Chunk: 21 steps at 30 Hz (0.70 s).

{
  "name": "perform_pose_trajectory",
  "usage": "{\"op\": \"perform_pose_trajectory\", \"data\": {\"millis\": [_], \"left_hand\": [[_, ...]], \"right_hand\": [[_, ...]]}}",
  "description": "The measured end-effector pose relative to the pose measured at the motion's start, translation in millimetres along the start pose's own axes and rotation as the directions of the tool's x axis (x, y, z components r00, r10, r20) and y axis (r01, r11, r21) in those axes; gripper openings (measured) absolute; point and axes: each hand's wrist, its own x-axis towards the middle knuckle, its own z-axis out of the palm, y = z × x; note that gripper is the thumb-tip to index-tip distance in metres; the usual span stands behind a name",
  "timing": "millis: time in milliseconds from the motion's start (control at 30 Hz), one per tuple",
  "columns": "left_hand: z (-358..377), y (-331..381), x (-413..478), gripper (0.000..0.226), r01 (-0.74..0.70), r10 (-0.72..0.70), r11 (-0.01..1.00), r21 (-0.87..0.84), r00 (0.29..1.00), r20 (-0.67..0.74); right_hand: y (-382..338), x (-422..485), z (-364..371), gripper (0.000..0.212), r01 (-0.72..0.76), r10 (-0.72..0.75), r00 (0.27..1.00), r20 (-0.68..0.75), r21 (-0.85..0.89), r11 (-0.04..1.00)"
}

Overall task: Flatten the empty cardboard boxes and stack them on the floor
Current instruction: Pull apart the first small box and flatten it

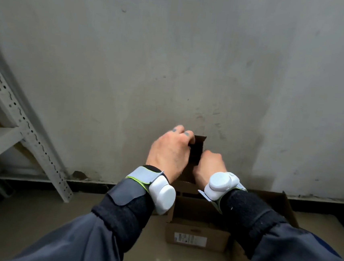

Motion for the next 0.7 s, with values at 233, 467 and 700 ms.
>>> {"op": "perform_pose_trajectory", "data": {"millis": [233, 467, 700], "left_hand": [[2, 0, -12, 0.034, 0.183, -0.158, 0.983, -0.033, 0.916, 0.368], [10, 7, -6, 0.046, 0.562, -0.406, 0.771, -0.300, 0.797, 0.448], [12, -13, -4, 0.036, 0.629, -0.471, 0.660, -0.412, 0.773, 0.425]], "right_hand": [[-4, -6, -2, 0.026, 0.000, 0.001, 0.999, -0.041, 0.028, 1.000], [-17, -18, 0, 0.009, 0.158, -0.161, 0.982, -0.099, -0.035, 0.987], [-24, -28, 9, 0.005, 0.212, -0.216, 0.973, -0.083, -0.057, 0.976]]}}
